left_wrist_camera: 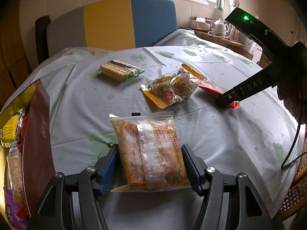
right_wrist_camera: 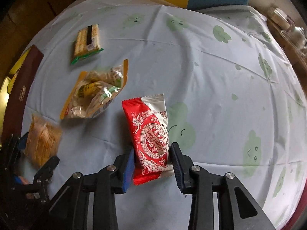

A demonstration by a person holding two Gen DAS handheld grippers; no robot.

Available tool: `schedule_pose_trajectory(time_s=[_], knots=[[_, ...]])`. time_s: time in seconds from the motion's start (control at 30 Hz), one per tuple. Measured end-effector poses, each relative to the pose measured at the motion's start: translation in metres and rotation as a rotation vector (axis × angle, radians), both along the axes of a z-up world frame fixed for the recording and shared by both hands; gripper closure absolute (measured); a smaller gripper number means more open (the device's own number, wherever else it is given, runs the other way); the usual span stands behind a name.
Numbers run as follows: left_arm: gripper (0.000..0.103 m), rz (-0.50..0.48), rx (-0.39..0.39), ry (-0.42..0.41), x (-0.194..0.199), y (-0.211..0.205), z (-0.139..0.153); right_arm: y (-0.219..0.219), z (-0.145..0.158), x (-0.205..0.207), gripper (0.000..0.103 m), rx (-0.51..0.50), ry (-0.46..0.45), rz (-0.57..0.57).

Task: Organize snacks
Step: 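Carry the clear cracker bag into the gold tray and open the left gripper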

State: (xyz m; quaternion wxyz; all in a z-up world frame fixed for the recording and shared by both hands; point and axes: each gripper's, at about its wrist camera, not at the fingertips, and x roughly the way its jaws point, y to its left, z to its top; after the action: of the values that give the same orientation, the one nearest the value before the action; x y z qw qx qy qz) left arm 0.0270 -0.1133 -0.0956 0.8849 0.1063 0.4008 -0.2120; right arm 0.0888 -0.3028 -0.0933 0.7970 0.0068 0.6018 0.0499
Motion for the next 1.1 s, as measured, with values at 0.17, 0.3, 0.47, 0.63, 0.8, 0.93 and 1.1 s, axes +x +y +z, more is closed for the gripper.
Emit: schedule_pose_trajectory(time_s=[0.17,0.3,0.47,0.63,0.8,0.93,1.1], knots=[[0.039,0.003,0.018,0.022,0.003,-0.002,0.002,-0.016,-0.004,-0.002,0.062,0.023,-0.009,0.003],[0.04,0.005,0.035,0.019,0.002,-0.004,0.002,-0.014,-0.006,-0.007,0.062,-0.033,-0.027,0.033],[0.04,0.01,0.044,0.027,0.001,-0.003,0.003,-0.014,-0.006,-0.009,0.062,-0.042,-0.031,0.03],[0.041,0.011,0.05,0.043,-0.001,-0.002,0.005,-0.012,-0.006,-0.002,0.055,-0.06,-0.034,0.033],[0.041,0.012,0.055,0.058,-0.003,-0.001,0.007,-0.005,0.003,0.005,0.049,-0.074,-0.046,0.03],[0.041,0.004,0.047,0.058,-0.006,-0.002,0.013,0.0,0.01,0.008,0.071,-0.134,-0.078,0.07],[0.041,-0.002,0.011,0.047,-0.009,0.001,0.03,0.006,0.008,0.011,0.071,-0.169,-0.084,0.097]])
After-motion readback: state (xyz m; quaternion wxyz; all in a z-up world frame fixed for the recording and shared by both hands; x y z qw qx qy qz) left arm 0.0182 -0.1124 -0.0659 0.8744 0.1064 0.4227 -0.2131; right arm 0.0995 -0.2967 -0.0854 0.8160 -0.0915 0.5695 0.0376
